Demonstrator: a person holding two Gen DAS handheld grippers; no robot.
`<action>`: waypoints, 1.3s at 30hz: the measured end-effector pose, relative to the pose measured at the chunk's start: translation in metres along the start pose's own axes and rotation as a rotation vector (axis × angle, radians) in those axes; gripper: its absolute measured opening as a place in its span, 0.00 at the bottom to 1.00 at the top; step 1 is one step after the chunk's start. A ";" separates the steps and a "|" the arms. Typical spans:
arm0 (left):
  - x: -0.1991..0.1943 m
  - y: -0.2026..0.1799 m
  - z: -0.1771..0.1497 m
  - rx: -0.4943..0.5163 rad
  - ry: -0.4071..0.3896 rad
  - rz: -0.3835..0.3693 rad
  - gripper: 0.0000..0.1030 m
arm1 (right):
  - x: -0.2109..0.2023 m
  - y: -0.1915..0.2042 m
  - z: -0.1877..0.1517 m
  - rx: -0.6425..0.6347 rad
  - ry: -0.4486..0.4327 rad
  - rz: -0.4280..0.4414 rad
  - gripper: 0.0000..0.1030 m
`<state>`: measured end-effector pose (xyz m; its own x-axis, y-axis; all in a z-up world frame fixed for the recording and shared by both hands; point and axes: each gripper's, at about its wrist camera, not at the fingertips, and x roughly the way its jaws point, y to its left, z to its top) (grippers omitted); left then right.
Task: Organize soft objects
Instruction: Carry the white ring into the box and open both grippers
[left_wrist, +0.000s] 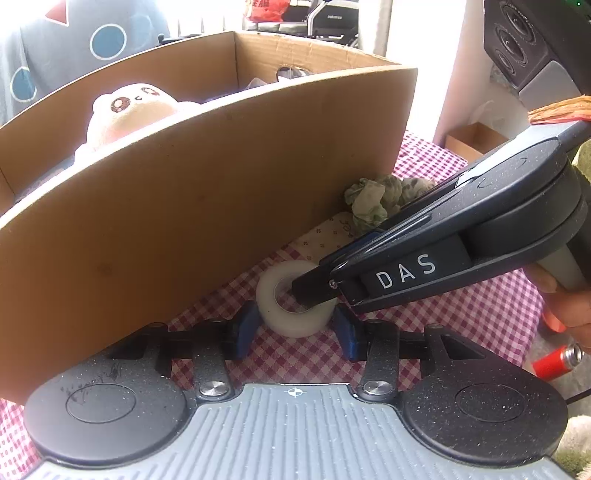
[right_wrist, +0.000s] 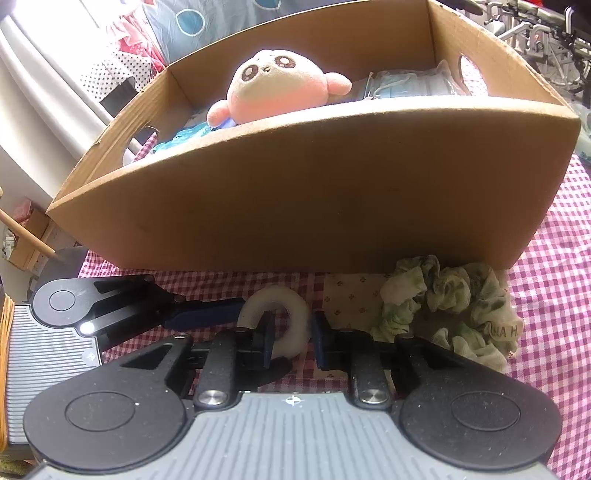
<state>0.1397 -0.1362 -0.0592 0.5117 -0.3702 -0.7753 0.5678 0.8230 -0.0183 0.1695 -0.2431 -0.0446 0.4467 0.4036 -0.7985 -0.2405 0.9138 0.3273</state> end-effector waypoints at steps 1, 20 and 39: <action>-0.002 0.000 0.000 0.002 -0.003 0.000 0.43 | -0.005 0.002 -0.001 -0.004 -0.009 -0.001 0.23; -0.127 -0.011 0.067 0.132 -0.311 0.135 0.43 | -0.129 0.050 0.074 -0.196 -0.293 0.023 0.23; 0.033 0.090 0.130 -0.205 0.226 -0.200 0.43 | 0.037 -0.051 0.171 0.075 0.284 0.066 0.23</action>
<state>0.2912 -0.1307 -0.0047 0.2349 -0.4467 -0.8633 0.4891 0.8219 -0.2921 0.3455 -0.2673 -0.0043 0.1710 0.4429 -0.8801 -0.1924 0.8911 0.4111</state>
